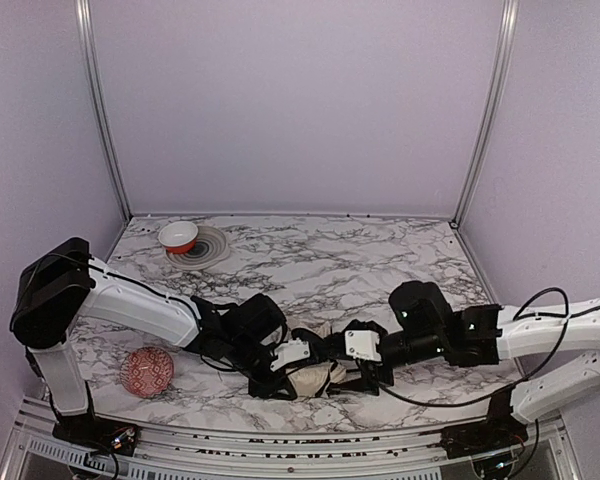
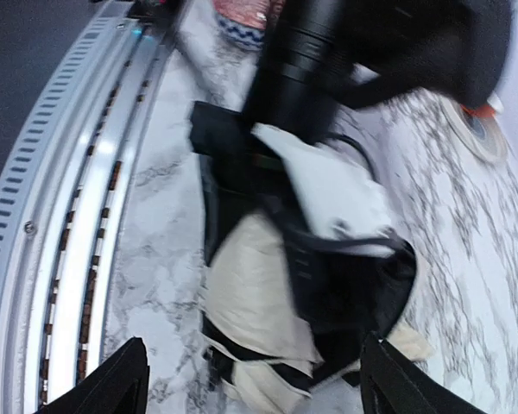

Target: Put away the umbrella

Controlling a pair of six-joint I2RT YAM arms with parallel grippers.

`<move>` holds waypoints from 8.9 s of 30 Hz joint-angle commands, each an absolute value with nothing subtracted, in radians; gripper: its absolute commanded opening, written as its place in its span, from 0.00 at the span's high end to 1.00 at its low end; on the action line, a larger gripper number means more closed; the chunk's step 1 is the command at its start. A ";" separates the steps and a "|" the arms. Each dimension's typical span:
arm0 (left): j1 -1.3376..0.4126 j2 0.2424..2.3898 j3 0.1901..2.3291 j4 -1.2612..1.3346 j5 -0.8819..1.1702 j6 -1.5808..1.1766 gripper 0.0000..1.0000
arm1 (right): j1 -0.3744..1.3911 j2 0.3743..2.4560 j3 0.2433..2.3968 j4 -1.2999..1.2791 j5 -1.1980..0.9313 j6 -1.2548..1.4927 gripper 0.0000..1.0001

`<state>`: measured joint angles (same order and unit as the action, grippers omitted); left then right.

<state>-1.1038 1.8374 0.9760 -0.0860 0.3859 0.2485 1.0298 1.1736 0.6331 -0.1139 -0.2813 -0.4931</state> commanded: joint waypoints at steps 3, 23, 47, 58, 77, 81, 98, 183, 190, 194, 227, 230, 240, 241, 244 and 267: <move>-1.084 1.979 0.997 -0.338 0.601 0.186 1.00 | 1.179 1.180 0.564 0.031 -0.078 -0.646 0.18; -1.058 2.054 1.064 -0.404 0.671 0.181 1.00 | 1.223 1.578 0.682 0.024 0.116 -0.715 0.32; -1.052 1.317 0.573 0.332 0.141 0.256 0.11 | 1.166 1.649 0.756 -0.242 -0.190 -0.593 0.76; -1.305 1.332 0.578 0.244 -0.120 0.473 0.39 | 1.055 1.845 0.944 -0.503 -0.470 -0.481 0.79; -1.345 1.646 0.700 0.065 -0.324 0.574 0.23 | 0.976 2.017 1.108 -0.702 -0.709 -0.469 0.77; -1.344 1.663 0.690 0.011 -0.315 0.579 0.44 | 0.976 2.012 1.127 -0.710 -0.732 -0.475 0.77; -1.276 1.792 0.805 -0.186 -0.025 0.431 0.76 | 0.822 1.798 1.187 -0.592 -0.696 -0.399 0.25; -1.374 1.556 0.763 0.106 -0.464 0.523 0.01 | 1.030 1.818 0.921 -0.542 -0.384 -0.581 0.74; -1.370 1.608 0.751 0.131 -0.356 0.557 0.01 | 1.007 1.839 0.948 -0.541 -0.416 -0.580 0.74; -1.314 1.669 0.756 0.077 -0.267 0.482 0.01 | 0.999 1.852 0.963 -0.546 -0.421 -0.577 0.74; -1.209 1.981 0.947 -0.273 0.046 0.398 1.00 | 0.897 1.758 0.997 -0.480 -0.431 -0.519 0.54; -1.201 1.980 0.950 -0.254 0.001 0.356 1.00 | 0.889 1.720 0.999 -0.480 -0.408 -0.517 0.38; -1.111 1.839 0.948 -0.107 -0.140 0.169 1.00 | 0.810 1.471 0.934 -0.288 -0.180 -0.410 0.00; -1.103 1.819 0.954 -0.095 -0.156 0.156 1.00 | 0.796 1.439 0.919 -0.251 -0.163 -0.384 0.00; -1.083 1.767 0.981 -0.087 -0.193 0.146 1.00 | 0.767 1.343 0.867 -0.114 -0.118 -0.306 0.00; -1.023 1.538 1.473 -0.445 -0.387 0.384 1.00 | 0.706 1.159 0.663 0.387 -0.508 -0.007 0.12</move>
<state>-1.0233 1.5940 1.4220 -0.4194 -0.3614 0.3466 0.7082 1.1378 0.6594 0.2478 -0.4339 -0.0772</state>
